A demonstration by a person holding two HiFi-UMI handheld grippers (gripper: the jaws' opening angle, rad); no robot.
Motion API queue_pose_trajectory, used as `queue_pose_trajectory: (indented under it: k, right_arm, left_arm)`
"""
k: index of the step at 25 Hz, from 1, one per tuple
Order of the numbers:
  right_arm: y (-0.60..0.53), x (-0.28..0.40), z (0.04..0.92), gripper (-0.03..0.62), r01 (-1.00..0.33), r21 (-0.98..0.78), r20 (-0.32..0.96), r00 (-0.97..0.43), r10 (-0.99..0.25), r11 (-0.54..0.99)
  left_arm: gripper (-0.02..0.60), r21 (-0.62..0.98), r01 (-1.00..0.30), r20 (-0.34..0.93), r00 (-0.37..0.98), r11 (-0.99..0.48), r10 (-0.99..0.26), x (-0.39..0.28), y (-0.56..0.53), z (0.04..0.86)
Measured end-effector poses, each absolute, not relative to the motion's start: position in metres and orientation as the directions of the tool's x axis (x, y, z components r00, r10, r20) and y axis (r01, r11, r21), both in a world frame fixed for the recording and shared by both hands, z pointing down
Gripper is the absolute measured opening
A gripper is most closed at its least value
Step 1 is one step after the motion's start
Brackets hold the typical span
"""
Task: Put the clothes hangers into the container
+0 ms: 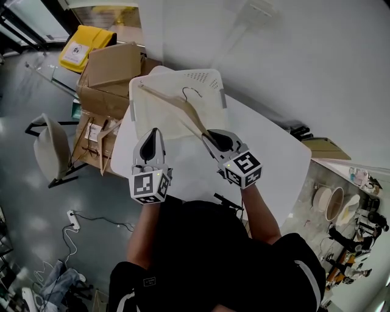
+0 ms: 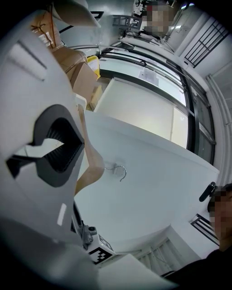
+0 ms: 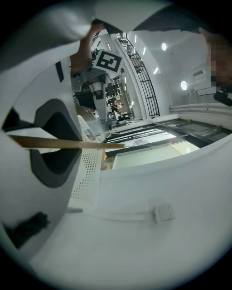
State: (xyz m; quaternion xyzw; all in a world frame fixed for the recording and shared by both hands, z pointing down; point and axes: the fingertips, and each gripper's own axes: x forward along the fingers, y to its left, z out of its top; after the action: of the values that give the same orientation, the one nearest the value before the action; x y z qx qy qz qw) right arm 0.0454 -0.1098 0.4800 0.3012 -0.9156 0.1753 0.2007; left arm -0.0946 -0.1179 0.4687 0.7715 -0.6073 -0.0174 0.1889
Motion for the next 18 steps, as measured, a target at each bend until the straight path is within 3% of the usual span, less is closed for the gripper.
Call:
queue_pose_trajectory:
  k: [18]
  right_arm:
    - [-0.134,0.04,0.511,0.06,-0.594,-0.195,0.559,-0.721,-0.409,0.78]
  left_arm:
    - [0.005,0.318,-0.932,0.241,0.255,-0.172,-0.936,-0.105,-0.139,0.49]
